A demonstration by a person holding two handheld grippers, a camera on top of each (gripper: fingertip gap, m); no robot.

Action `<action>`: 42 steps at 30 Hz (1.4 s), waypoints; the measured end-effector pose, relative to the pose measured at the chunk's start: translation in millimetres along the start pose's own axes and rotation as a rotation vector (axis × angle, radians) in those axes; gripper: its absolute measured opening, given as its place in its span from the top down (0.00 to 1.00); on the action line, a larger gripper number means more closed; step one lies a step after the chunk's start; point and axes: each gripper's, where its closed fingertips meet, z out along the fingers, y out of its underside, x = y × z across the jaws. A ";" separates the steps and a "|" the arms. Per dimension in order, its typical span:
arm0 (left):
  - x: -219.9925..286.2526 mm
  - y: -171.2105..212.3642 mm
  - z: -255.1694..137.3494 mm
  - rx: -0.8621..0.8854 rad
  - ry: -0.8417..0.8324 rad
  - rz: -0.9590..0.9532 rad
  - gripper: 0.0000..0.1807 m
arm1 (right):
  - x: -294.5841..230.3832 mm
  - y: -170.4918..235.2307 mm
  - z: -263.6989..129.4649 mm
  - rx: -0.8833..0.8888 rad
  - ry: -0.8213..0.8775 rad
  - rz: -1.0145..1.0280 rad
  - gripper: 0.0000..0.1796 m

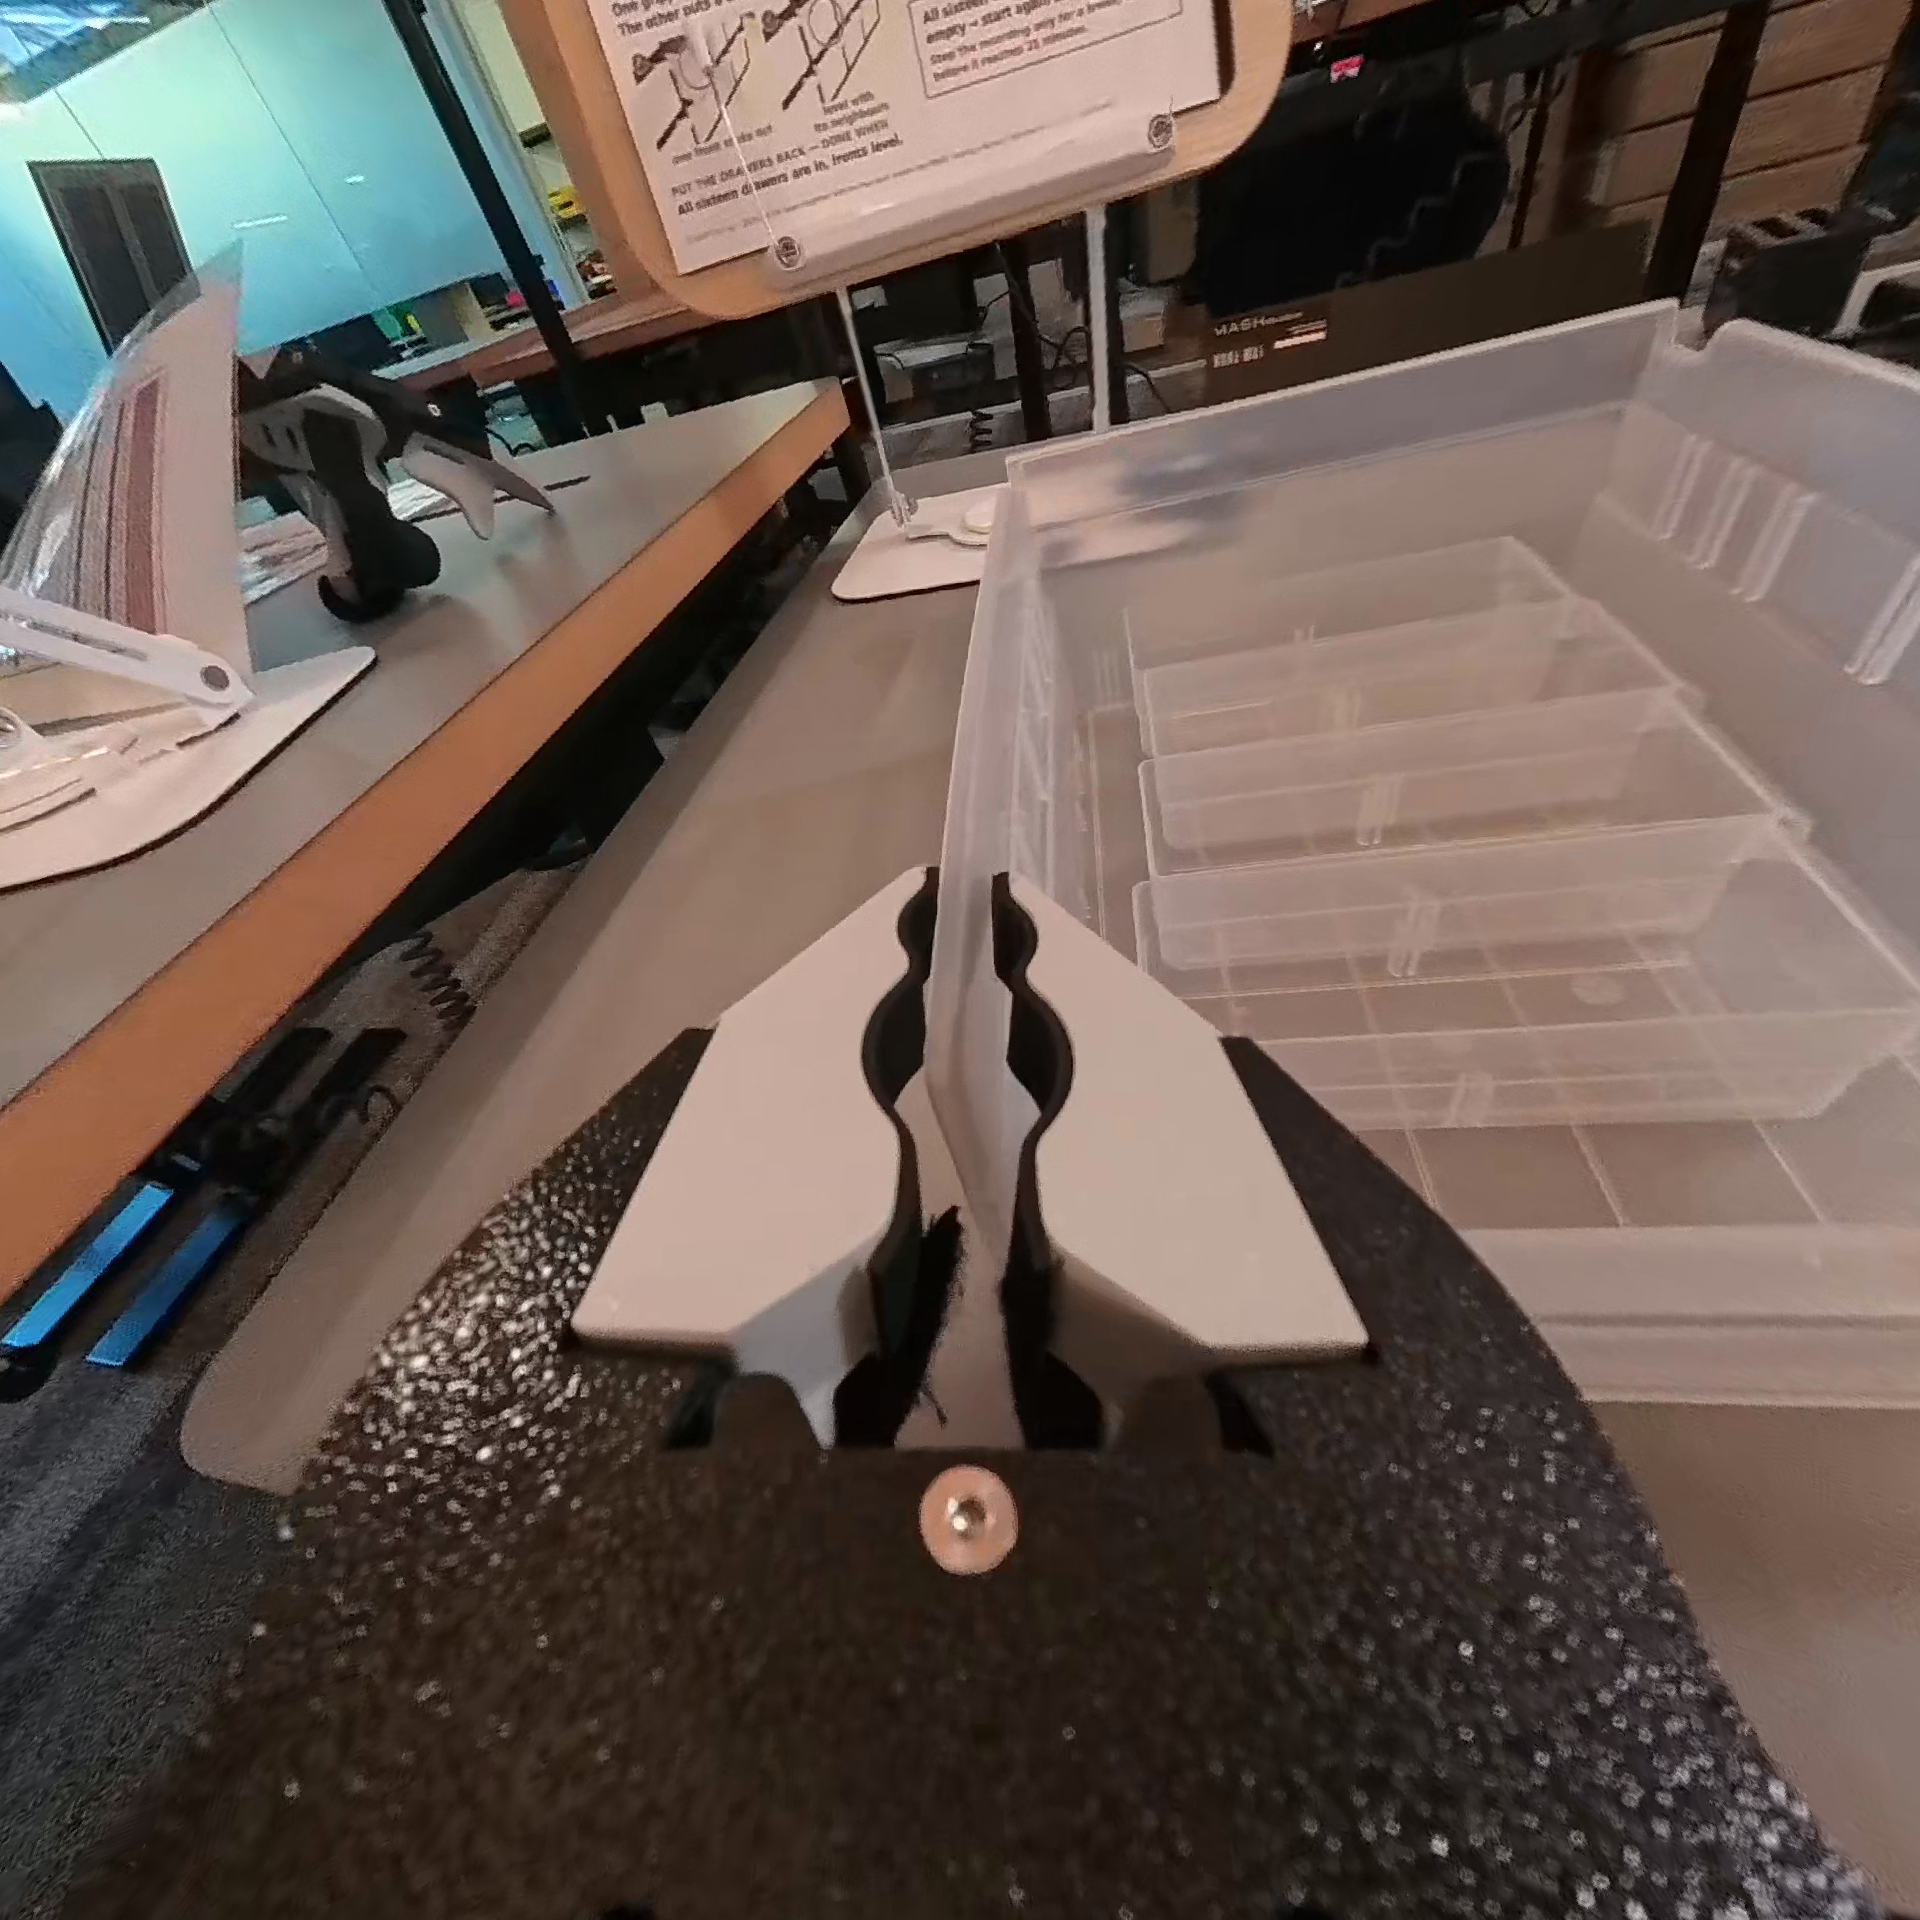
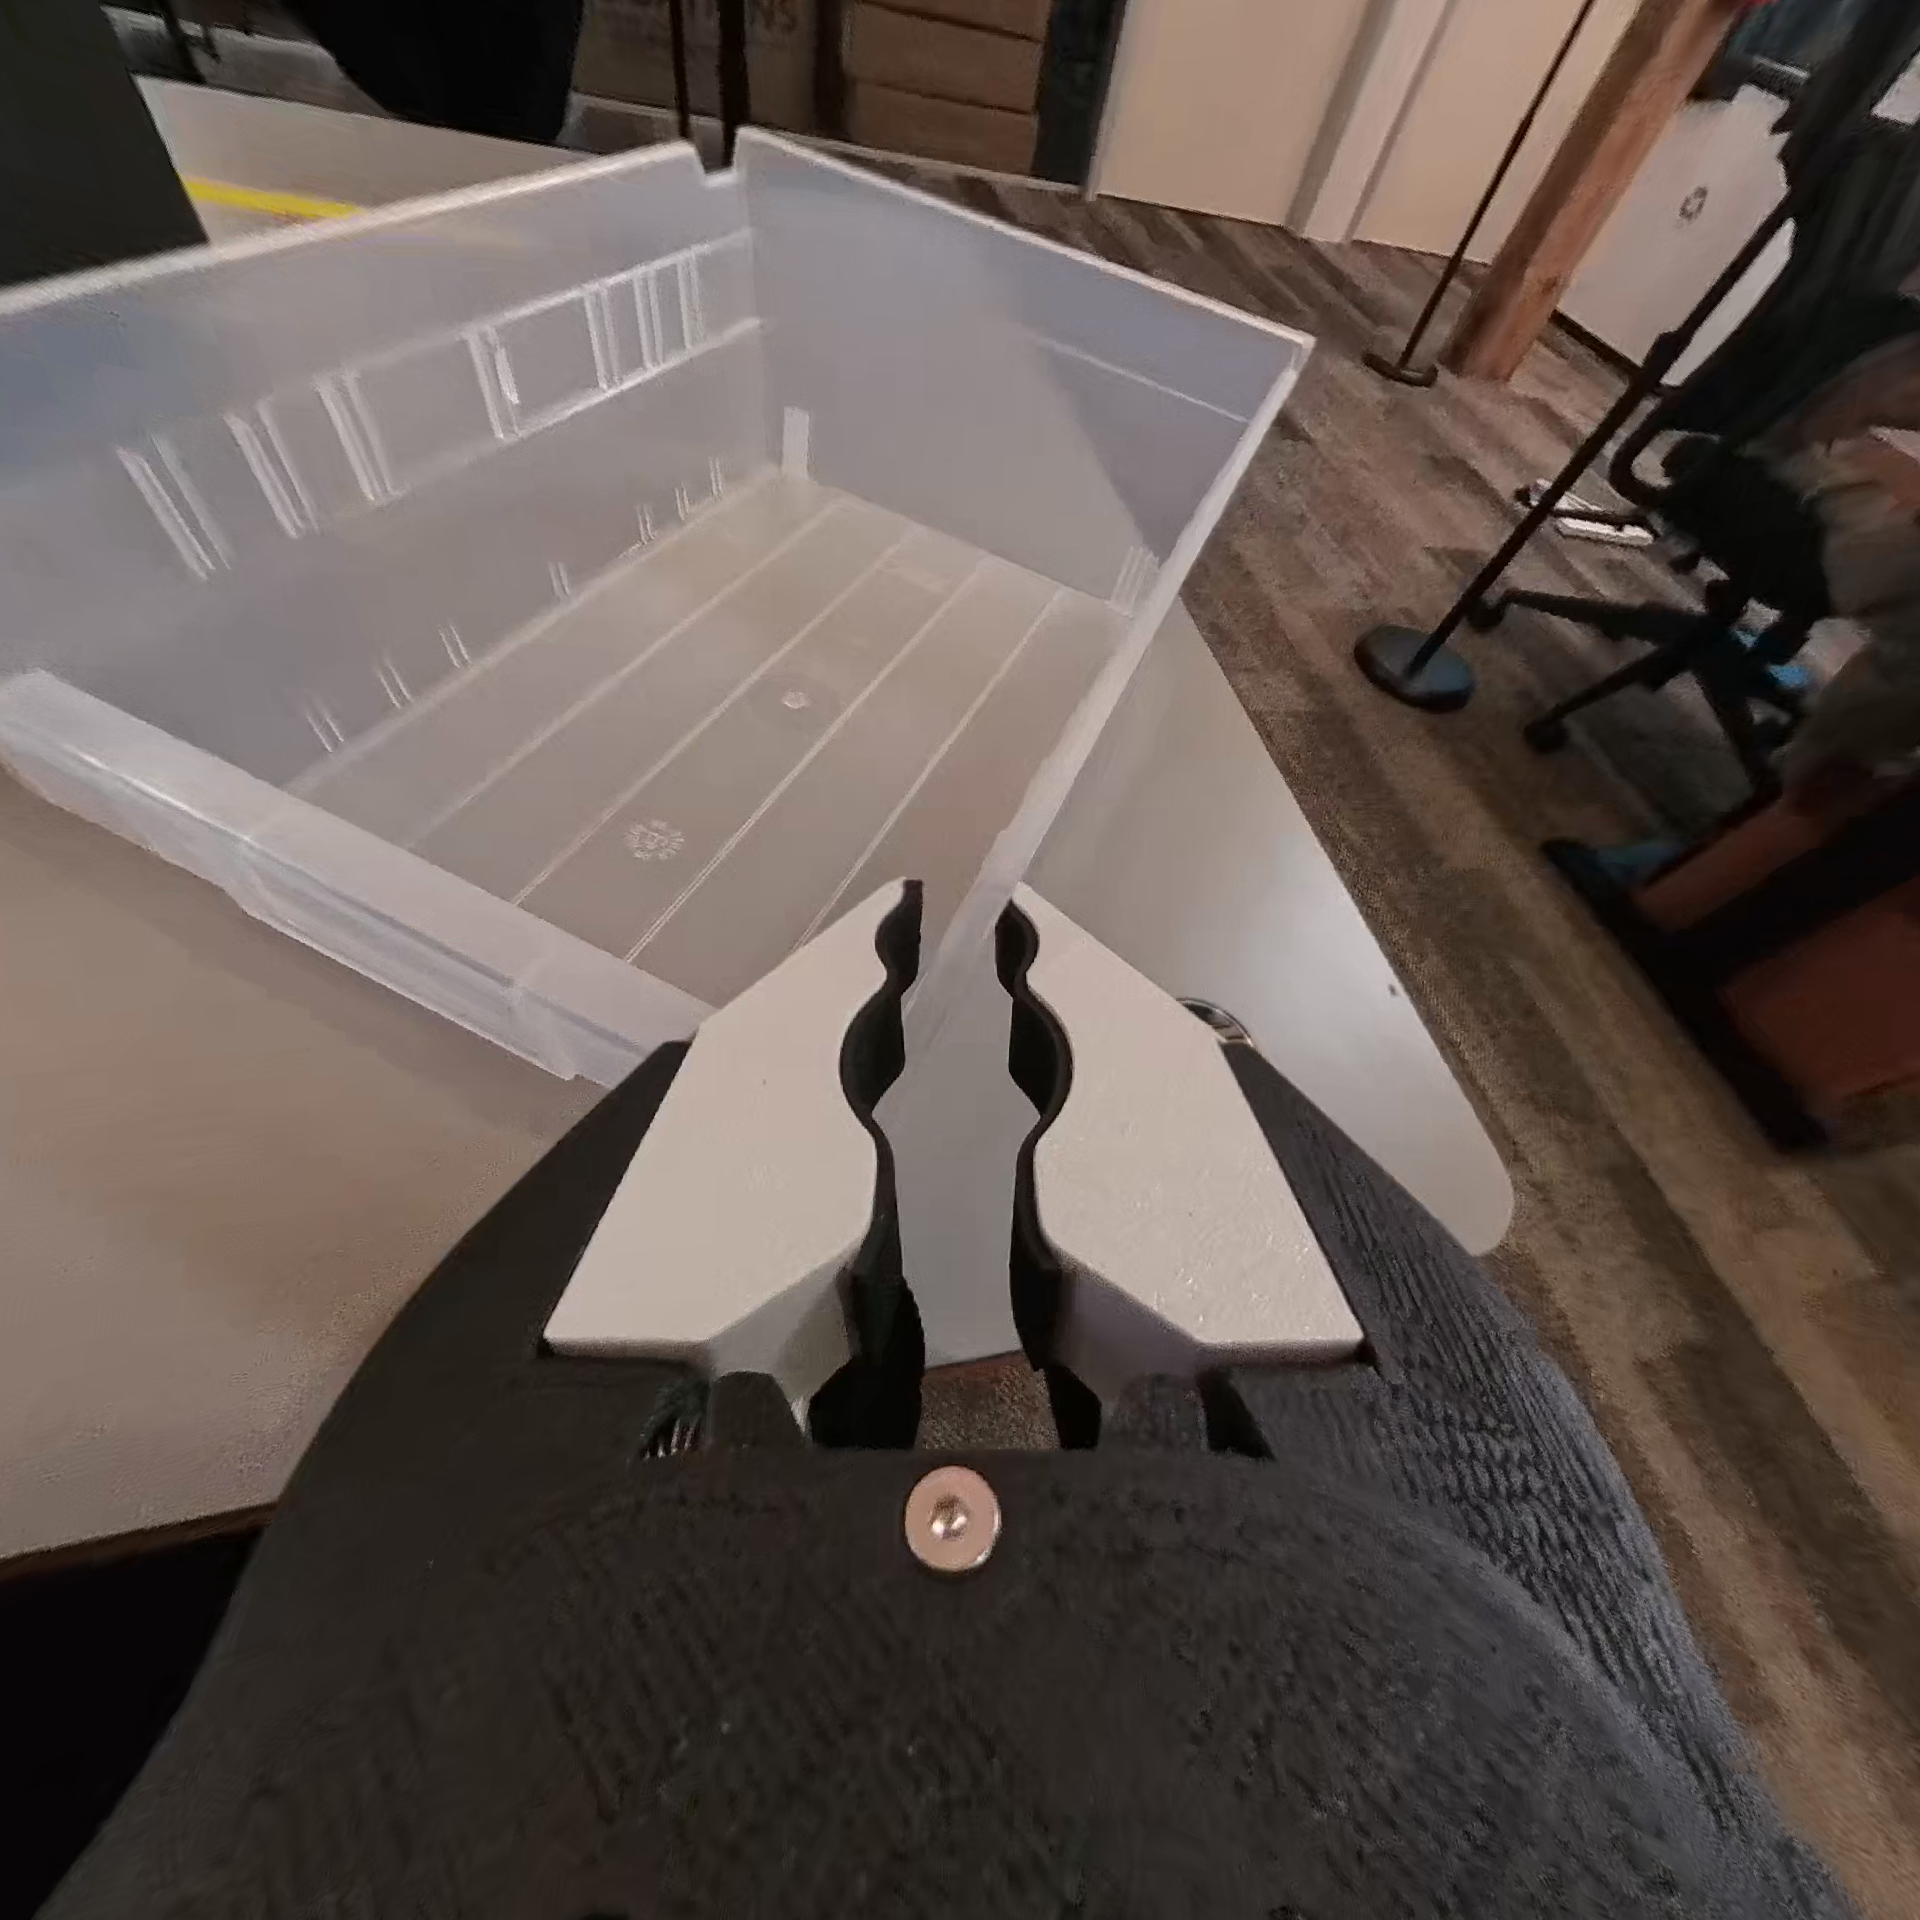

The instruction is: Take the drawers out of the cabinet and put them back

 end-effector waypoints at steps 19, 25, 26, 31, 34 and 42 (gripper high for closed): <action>-4.3 -42.2 -16.9 0.074 -0.121 0.035 0.69 | -10.8 -96.8 -83.9 0.591 0.176 -0.001 0.70; 93.8 -123.7 -34.4 0.227 0.145 0.065 0.69 | -152.8 -141.8 -98.7 0.800 -0.180 -0.044 0.69; 113.8 -132.6 -35.8 0.247 0.209 0.056 0.69 | -182.3 -141.0 -96.4 0.796 -0.275 -0.035 0.68; 179.1 -133.3 -28.7 0.236 0.401 0.080 0.67 | -280.8 -124.7 -79.6 0.706 -0.570 -0.147 0.68; 203.7 -132.3 -29.7 0.249 0.495 0.033 0.67 | -308.7 -118.9 -70.0 0.670 -0.690 -0.099 0.67; 238.3 -138.2 -24.2 0.270 0.573 0.042 0.65 | -346.9 -143.8 -22.7 0.761 -0.556 -0.233 0.62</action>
